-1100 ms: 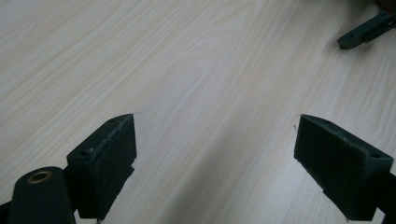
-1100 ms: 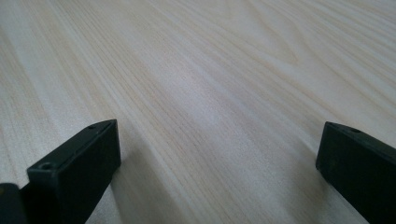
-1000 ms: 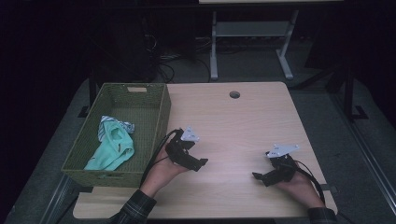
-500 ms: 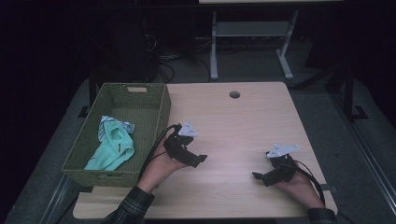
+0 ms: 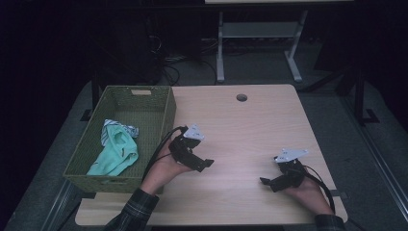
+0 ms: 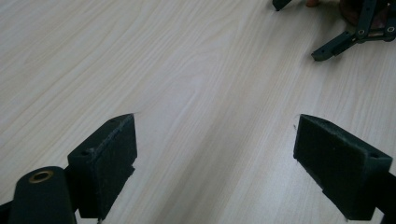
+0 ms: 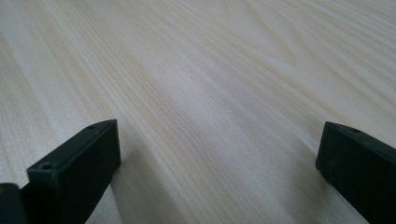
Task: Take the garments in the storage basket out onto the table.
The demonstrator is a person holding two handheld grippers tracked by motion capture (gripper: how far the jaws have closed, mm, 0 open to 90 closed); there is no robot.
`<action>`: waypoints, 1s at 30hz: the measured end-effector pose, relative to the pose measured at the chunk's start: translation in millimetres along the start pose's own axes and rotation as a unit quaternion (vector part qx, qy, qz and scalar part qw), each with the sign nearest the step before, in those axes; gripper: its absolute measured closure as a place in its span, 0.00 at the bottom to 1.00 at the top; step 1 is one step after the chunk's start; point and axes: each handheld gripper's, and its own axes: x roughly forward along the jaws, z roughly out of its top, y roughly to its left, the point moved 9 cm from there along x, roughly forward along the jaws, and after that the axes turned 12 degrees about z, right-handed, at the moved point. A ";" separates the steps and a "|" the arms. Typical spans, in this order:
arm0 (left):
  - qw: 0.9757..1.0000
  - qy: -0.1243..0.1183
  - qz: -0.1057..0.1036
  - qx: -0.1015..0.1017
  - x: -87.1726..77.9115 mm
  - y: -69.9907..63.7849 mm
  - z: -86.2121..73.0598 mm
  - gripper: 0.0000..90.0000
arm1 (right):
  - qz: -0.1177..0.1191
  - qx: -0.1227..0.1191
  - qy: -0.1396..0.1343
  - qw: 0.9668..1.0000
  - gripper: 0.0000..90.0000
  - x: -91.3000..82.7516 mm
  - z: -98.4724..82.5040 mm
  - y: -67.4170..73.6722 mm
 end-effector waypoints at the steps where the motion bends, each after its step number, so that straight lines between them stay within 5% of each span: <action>1: 1.000 0.000 -0.001 0.000 -0.9 1.5 0.2 0.14 | 0.000 0.000 0.000 1.000 0.00 0.0 0.0 0.0; 16: 1.000 -0.013 -0.003 -0.019 -9.5 12.7 3.2 0.14 | -0.001 0.000 0.000 1.000 0.00 0.0 0.0 -0.1; 30: 1.000 -0.018 -0.001 -0.015 -19.3 19.1 4.6 0.15 | -0.001 0.002 -0.002 1.000 0.00 0.3 0.2 0.2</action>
